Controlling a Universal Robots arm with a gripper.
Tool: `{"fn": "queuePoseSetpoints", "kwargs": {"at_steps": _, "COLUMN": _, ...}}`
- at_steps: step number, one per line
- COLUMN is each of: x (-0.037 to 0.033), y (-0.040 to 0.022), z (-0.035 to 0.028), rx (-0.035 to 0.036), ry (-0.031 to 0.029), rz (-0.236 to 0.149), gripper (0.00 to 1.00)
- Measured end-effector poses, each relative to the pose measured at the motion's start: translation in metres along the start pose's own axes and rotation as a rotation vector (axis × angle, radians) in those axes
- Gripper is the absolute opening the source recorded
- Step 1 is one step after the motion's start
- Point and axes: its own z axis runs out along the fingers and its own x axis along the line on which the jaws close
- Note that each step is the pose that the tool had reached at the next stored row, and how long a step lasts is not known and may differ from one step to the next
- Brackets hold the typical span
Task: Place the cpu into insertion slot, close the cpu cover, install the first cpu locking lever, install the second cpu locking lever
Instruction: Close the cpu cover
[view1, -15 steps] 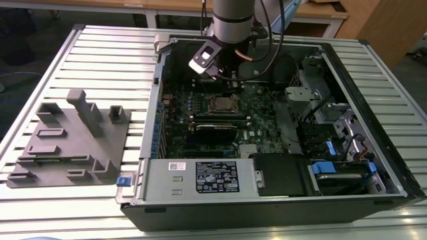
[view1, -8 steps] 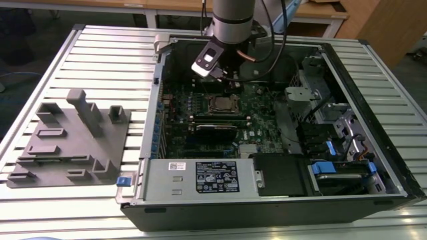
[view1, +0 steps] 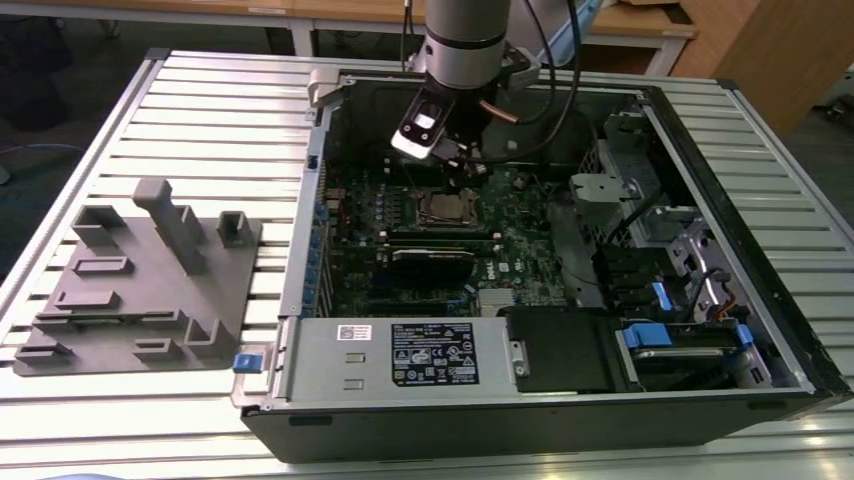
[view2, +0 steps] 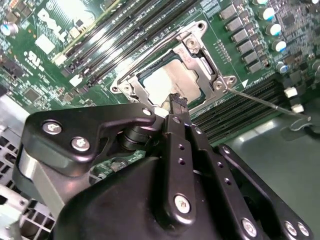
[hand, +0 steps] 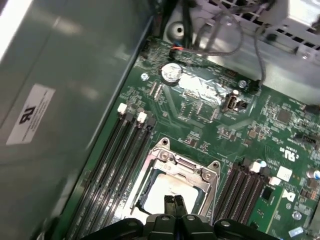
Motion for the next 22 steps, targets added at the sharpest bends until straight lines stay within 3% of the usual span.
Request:
{"fn": "queuePoseSetpoints", "kwargs": {"at_steps": 15, "x": 0.0, "y": -0.0003, "z": 0.0035, "rx": 0.0009, "ry": -0.0013, "rz": -0.011, "gripper": 0.11}}
{"fn": "queuePoseSetpoints", "kwargs": {"at_steps": 22, "x": 0.0, "y": -0.0003, "z": 0.0041, "rx": 0.0009, "ry": -0.0001, "rz": -0.036, "gripper": 0.11}}
